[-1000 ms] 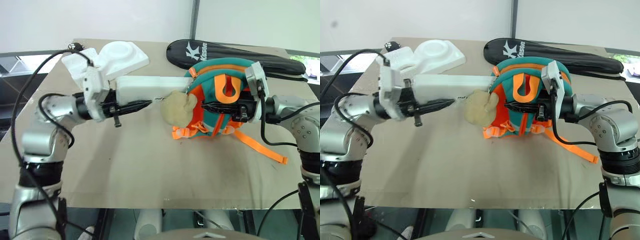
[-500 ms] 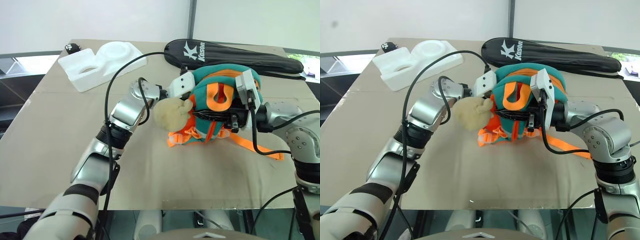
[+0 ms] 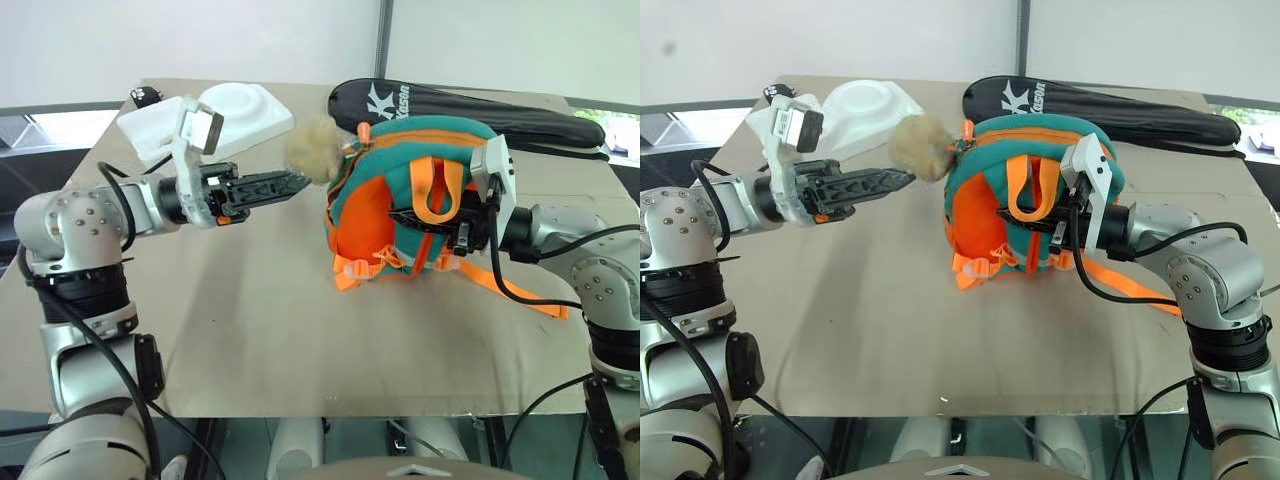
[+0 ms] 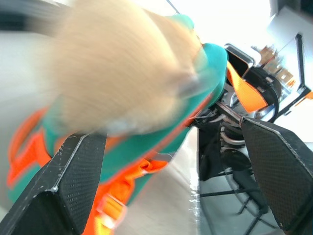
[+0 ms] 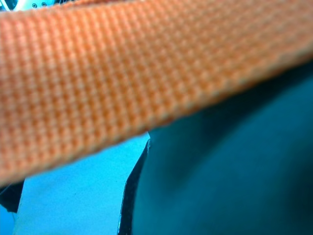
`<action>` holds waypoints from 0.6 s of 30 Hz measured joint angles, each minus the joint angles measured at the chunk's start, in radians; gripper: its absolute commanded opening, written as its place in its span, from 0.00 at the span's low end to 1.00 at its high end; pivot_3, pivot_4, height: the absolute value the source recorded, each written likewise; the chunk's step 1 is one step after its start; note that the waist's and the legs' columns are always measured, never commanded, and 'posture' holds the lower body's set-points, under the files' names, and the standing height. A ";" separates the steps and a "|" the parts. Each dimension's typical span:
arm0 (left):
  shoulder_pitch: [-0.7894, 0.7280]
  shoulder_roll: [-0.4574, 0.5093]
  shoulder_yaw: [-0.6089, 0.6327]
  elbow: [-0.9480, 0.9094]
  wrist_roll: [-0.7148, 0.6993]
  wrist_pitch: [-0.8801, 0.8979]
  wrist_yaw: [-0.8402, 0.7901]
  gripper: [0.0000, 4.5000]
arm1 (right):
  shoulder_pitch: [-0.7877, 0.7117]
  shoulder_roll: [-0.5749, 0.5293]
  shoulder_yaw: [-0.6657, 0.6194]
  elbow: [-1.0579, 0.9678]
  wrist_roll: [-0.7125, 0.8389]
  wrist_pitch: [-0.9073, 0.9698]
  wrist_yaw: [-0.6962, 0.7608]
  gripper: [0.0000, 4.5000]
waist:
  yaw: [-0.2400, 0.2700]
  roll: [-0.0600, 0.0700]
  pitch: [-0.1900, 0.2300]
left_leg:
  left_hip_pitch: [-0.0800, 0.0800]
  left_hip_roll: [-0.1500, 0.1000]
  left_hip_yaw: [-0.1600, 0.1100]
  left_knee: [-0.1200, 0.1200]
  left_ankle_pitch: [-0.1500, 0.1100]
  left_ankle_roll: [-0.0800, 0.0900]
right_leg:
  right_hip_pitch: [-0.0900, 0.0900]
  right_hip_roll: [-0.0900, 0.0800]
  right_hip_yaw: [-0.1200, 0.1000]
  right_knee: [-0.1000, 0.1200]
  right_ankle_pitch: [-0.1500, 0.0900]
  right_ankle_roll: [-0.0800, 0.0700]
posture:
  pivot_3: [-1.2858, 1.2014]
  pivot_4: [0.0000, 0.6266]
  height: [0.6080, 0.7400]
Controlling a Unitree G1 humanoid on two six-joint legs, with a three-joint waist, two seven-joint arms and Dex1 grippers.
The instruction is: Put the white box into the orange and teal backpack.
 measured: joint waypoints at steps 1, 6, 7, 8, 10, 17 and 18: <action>0.012 -0.049 0.049 -0.020 -0.035 0.035 0.053 0.99 | 0.001 -0.003 0.000 0.002 0.001 0.000 0.007 0.00 | 0.000 0.000 0.000 | 0.000 0.000 0.000 0.000 0.000 0.000 | 0.000 0.000 0.001 0.000 0.000 0.000 | 0.52 0.24 1.00; 0.015 -0.278 0.182 -0.059 -0.150 0.140 0.340 0.99 | 0.009 -0.018 0.000 0.008 0.000 -0.005 0.040 0.00 | -0.001 -0.001 0.000 | 0.001 0.000 -0.002 0.000 0.000 0.000 | 0.001 0.001 0.000 0.001 0.000 0.000 | 0.52 0.24 1.00; 0.011 -0.313 0.216 -0.057 -0.157 0.159 0.413 0.99 | 0.016 -0.026 -0.001 0.008 0.000 -0.008 0.044 0.00 | -0.002 -0.001 0.000 | 0.001 0.000 -0.002 0.000 0.000 0.000 | 0.001 0.001 0.000 0.001 0.000 0.000 | 0.52 0.24 1.00; 0.011 -0.322 0.232 -0.054 -0.157 0.175 0.458 0.99 | 0.023 -0.029 -0.001 0.008 0.000 -0.010 0.046 0.00 | -0.004 -0.001 0.000 | 0.001 0.000 -0.003 0.000 0.000 0.000 | 0.001 0.002 -0.001 0.001 0.000 0.000 | 0.52 0.24 1.00; 0.011 -0.322 0.257 -0.052 -0.172 0.204 0.534 0.99 | 0.042 -0.035 -0.002 0.006 0.000 -0.016 0.047 0.00 | -0.007 -0.001 0.000 | 0.001 0.000 -0.003 0.000 0.000 0.000 | 0.001 0.002 0.000 0.001 0.000 0.000 | 0.52 0.24 1.00; 0.006 -0.300 0.353 0.071 -0.335 0.213 0.751 0.99 | 0.071 -0.041 -0.003 -0.009 -0.004 -0.024 0.046 0.00 | -0.003 -0.001 0.000 | 0.001 0.000 -0.003 0.000 0.000 0.000 | 0.001 0.001 -0.001 0.001 0.000 0.000 | 0.52 0.24 1.00; -0.003 -0.317 0.367 0.089 -0.352 0.212 0.795 0.99 | 0.073 -0.041 -0.003 -0.009 -0.005 -0.027 0.046 0.00 | 0.000 -0.001 0.000 | 0.001 -0.001 -0.003 0.000 0.000 0.000 | 0.001 0.001 -0.001 0.001 0.000 0.000 | 0.52 0.24 1.00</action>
